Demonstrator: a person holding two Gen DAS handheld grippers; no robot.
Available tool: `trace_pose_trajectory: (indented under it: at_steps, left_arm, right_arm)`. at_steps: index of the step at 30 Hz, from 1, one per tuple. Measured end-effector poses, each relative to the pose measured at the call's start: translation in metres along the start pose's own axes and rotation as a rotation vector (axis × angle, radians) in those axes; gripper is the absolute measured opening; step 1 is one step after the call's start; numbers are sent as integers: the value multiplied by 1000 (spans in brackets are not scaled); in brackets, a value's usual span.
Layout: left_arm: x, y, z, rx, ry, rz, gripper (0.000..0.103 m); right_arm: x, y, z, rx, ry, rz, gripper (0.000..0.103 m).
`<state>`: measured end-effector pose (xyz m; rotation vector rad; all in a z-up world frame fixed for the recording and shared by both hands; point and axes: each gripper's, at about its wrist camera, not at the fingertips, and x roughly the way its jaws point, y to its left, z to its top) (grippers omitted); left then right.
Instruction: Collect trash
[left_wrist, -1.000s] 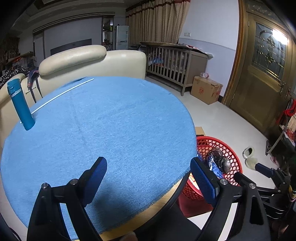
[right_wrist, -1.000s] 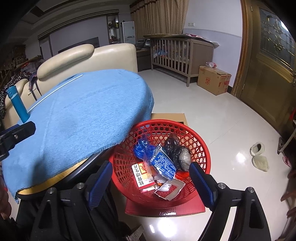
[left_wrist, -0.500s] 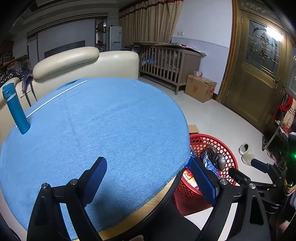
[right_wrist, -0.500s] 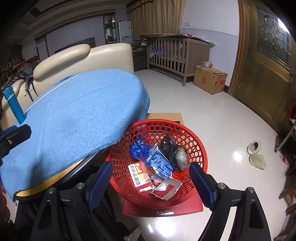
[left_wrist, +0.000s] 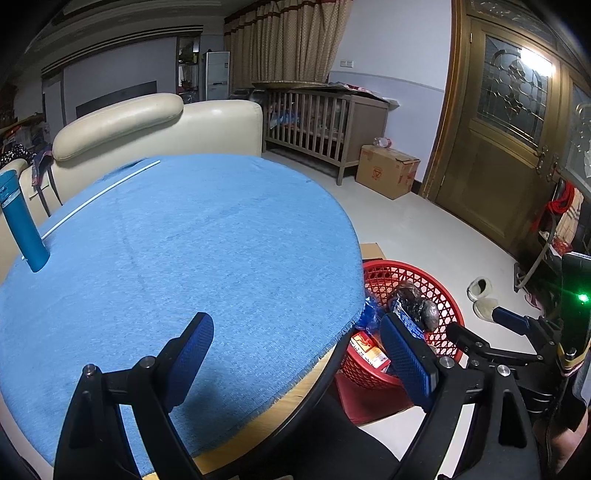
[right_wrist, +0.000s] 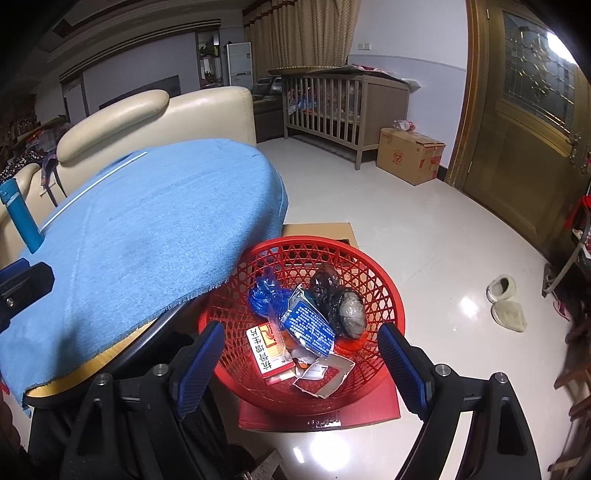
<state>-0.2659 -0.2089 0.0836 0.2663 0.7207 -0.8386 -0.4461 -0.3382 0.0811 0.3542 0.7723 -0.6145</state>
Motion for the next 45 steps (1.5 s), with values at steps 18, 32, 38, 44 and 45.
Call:
trace_pose_trajectory:
  at_steps: [18,32,38,44,45]
  left_arm:
    - [-1,-9,-1,29,-2,-16,92]
    - [-2,-13,-3,47,-3,-22,92]
    - [-3,-14,-3,55,-7,-35,92]
    - [-6,-17,-3,66,-14,-45,92]
    - [-5,-17,-3,66,-13,-47,92]
  right_arm:
    - [0,-3,-2,12,0,-22,87]
    - [1,-3,-4,14,5,-24,87]
    - [1,-4,-5,15,7,-24,87]
    - [2,-4,-5,17,11,-26,87]
    - [2,-4,-5,17,11,-26,87]
